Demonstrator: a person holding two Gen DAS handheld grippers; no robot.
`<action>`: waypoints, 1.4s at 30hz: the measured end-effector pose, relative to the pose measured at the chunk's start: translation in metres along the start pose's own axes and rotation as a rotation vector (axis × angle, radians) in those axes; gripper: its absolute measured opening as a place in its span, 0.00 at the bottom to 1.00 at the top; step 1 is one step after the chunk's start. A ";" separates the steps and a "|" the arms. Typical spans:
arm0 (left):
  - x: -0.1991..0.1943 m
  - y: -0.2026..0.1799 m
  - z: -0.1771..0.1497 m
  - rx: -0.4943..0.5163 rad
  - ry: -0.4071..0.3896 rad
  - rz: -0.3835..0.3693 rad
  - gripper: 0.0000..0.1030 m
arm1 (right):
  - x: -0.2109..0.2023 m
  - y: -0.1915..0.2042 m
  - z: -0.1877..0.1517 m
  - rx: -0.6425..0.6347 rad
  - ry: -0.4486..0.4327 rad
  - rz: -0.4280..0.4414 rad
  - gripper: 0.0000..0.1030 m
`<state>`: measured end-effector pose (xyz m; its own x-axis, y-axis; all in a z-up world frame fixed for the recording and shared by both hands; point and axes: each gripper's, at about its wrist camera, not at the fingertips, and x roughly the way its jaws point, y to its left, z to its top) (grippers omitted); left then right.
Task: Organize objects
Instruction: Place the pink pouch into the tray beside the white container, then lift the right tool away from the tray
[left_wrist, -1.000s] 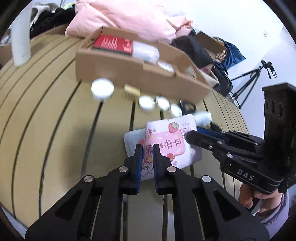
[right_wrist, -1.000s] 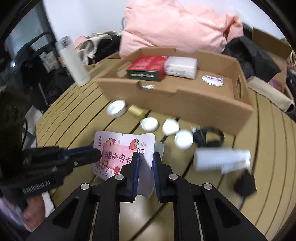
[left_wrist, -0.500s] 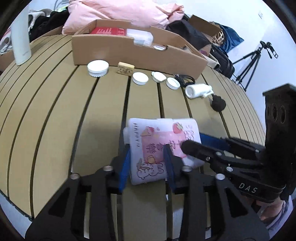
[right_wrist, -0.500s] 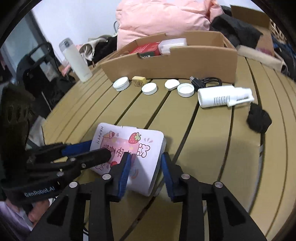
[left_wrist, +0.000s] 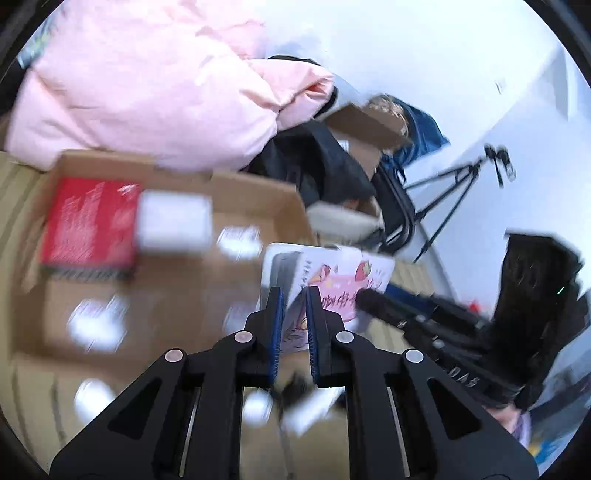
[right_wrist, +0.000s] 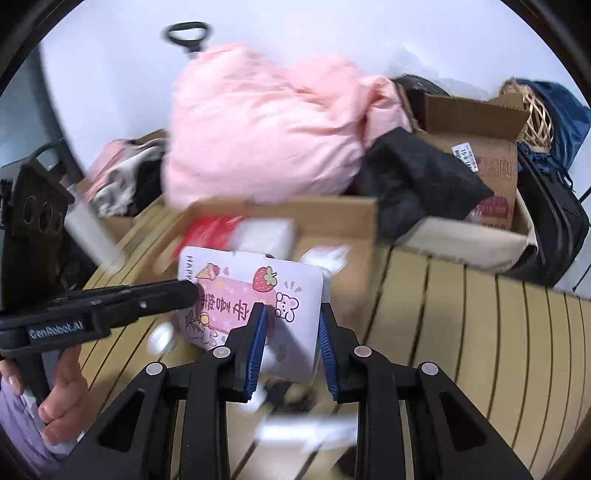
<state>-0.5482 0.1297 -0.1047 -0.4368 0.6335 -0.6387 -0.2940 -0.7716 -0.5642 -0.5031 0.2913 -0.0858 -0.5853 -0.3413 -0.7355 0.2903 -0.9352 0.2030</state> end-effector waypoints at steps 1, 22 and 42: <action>0.010 0.003 0.011 -0.014 0.004 0.000 0.08 | 0.010 -0.009 0.010 0.011 0.012 -0.010 0.29; -0.052 -0.002 0.014 0.148 -0.080 0.298 0.58 | 0.039 -0.010 0.055 -0.115 0.046 -0.170 0.81; -0.394 -0.060 -0.269 0.223 -0.269 0.473 0.91 | -0.324 0.119 -0.200 -0.186 -0.129 -0.127 0.81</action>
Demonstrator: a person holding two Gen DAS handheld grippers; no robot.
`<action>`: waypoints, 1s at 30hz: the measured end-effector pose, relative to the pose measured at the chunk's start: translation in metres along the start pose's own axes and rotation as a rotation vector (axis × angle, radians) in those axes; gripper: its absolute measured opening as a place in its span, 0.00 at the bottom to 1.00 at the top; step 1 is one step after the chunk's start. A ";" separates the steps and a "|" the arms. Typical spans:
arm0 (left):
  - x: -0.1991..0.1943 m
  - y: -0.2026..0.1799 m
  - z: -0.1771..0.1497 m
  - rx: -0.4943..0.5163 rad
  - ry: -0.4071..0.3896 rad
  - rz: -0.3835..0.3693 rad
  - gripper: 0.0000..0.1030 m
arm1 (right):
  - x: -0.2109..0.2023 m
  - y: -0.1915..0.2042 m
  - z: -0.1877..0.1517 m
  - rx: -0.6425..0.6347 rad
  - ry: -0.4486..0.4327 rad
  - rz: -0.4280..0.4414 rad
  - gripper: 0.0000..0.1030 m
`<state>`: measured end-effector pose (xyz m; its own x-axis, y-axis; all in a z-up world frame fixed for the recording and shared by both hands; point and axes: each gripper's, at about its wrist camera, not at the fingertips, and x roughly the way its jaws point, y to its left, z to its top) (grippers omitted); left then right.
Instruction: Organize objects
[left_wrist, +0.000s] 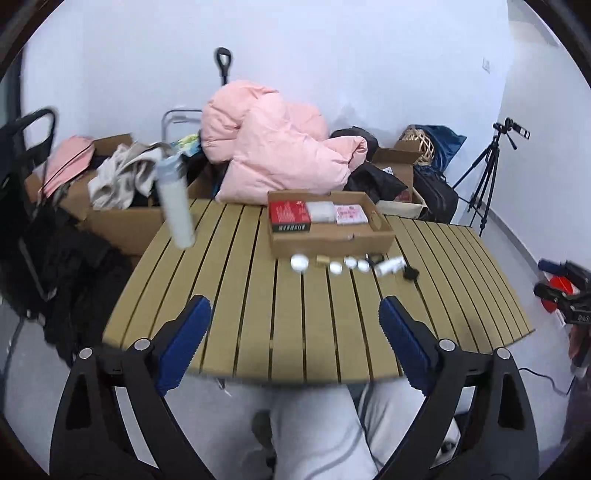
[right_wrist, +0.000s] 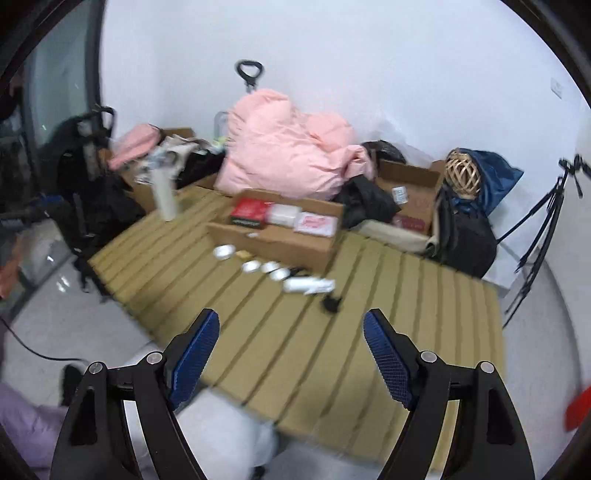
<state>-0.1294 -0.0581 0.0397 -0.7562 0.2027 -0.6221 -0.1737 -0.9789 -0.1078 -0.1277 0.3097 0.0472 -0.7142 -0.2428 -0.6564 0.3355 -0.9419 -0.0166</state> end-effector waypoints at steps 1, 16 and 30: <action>-0.009 0.003 -0.017 -0.027 -0.001 0.002 0.93 | -0.008 0.011 -0.015 0.015 -0.011 0.028 0.81; -0.044 -0.022 -0.095 0.067 0.001 0.063 1.00 | -0.023 0.114 -0.095 0.027 -0.036 0.095 0.81; 0.106 -0.029 -0.084 0.012 0.195 -0.068 1.00 | 0.076 0.060 -0.112 0.143 0.091 0.050 0.81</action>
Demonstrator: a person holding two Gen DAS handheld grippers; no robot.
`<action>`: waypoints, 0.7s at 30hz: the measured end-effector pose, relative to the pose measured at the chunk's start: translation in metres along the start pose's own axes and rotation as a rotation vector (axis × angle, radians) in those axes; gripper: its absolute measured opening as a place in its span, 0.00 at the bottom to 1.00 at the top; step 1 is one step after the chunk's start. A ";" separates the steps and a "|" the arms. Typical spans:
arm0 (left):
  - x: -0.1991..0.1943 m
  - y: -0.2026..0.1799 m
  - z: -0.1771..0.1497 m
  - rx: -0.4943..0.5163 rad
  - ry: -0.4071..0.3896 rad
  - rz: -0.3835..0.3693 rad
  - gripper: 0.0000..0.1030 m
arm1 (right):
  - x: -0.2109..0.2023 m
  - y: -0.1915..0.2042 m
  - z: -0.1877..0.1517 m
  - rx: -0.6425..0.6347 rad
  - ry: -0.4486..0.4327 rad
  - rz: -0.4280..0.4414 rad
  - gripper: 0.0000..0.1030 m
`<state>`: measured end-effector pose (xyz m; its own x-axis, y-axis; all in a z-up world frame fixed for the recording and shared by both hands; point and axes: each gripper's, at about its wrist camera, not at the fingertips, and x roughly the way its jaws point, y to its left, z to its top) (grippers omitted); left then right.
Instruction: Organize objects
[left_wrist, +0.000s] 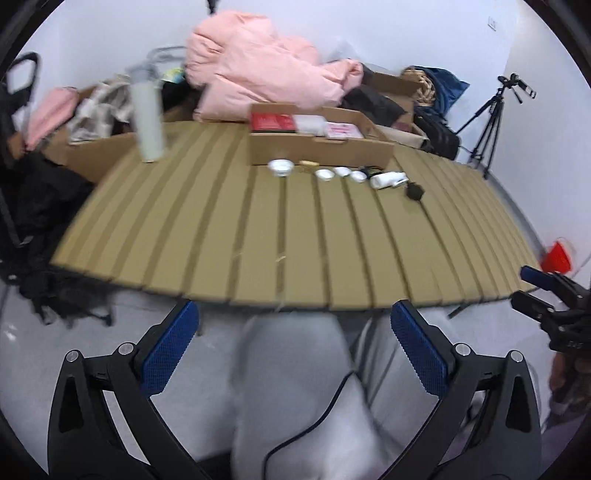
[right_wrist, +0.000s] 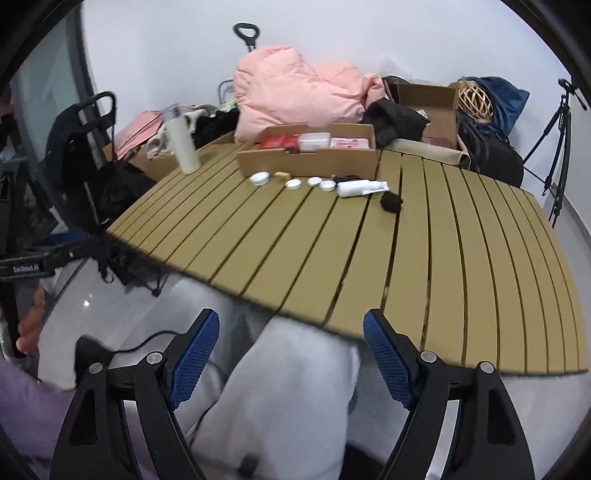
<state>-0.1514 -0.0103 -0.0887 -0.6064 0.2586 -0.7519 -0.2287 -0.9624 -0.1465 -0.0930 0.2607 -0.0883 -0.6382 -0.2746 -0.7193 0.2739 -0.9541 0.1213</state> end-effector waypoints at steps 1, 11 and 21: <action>0.011 -0.004 0.007 0.002 0.008 -0.010 1.00 | 0.007 -0.008 0.008 0.000 -0.003 -0.007 0.81; 0.178 -0.076 0.116 -0.007 0.076 -0.258 0.52 | 0.137 -0.121 0.126 0.036 0.016 0.026 0.54; 0.285 -0.120 0.147 -0.042 0.158 -0.263 0.46 | 0.278 -0.197 0.174 0.153 0.142 0.166 0.49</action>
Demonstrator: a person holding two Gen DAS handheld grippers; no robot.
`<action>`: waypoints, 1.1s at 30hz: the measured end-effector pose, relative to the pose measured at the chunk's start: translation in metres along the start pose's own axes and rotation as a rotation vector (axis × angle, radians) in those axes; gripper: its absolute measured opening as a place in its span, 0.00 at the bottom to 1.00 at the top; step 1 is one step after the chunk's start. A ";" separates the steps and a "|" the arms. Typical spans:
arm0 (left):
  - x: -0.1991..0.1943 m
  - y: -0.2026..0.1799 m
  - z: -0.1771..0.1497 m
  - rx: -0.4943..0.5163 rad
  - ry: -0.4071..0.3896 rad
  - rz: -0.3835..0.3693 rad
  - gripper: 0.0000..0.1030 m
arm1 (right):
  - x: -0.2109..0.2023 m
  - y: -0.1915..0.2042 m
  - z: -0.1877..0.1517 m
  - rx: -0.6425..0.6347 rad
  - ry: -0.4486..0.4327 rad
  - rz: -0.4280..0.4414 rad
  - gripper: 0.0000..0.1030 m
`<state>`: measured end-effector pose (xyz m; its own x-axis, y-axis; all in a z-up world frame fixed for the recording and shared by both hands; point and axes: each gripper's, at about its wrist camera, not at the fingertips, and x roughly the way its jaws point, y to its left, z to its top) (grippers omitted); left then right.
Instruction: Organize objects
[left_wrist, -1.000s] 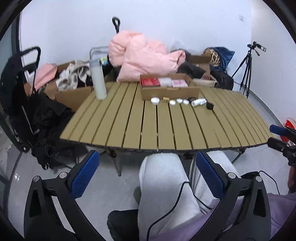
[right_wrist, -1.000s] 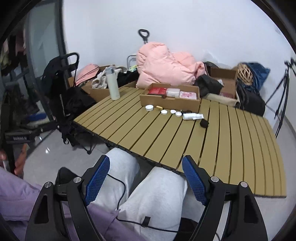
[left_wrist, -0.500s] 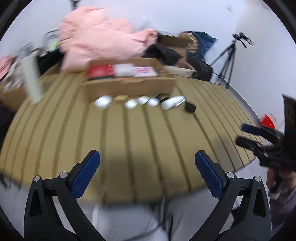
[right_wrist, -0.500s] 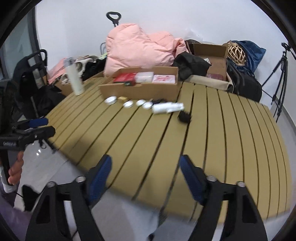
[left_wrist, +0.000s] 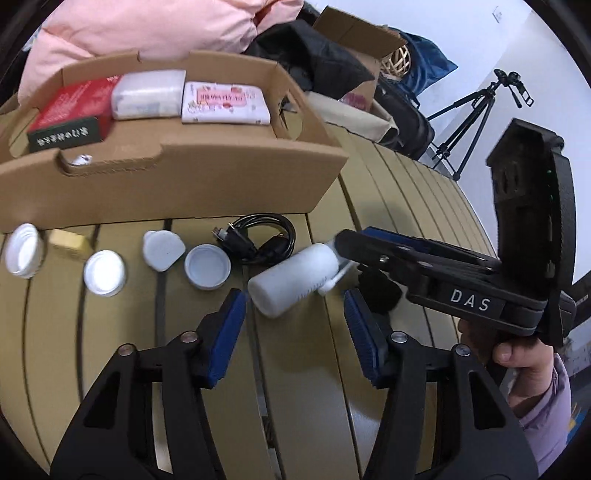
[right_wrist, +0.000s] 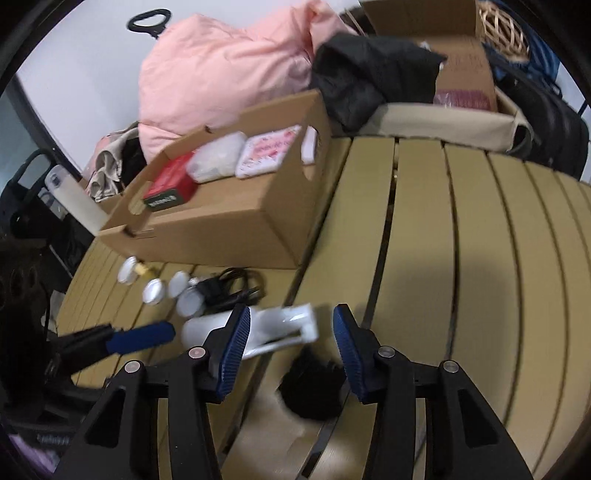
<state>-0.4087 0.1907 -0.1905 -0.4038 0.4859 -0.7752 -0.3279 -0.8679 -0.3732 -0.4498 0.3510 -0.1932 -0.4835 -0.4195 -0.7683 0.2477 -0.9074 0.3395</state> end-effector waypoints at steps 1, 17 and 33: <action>0.004 0.001 0.000 0.000 0.011 0.007 0.42 | 0.005 -0.003 0.001 0.007 0.005 0.018 0.49; -0.120 -0.008 -0.040 0.025 -0.106 0.014 0.21 | -0.077 0.058 -0.050 0.056 -0.126 0.109 0.32; -0.224 0.005 -0.084 0.011 -0.242 0.011 0.21 | -0.147 0.156 -0.118 0.058 -0.205 0.134 0.26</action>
<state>-0.2487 0.0688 -0.0617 -0.5995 0.4882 -0.6342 -0.3309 -0.8727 -0.3590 -0.2406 0.2739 -0.0914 -0.6109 -0.5277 -0.5902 0.2754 -0.8405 0.4665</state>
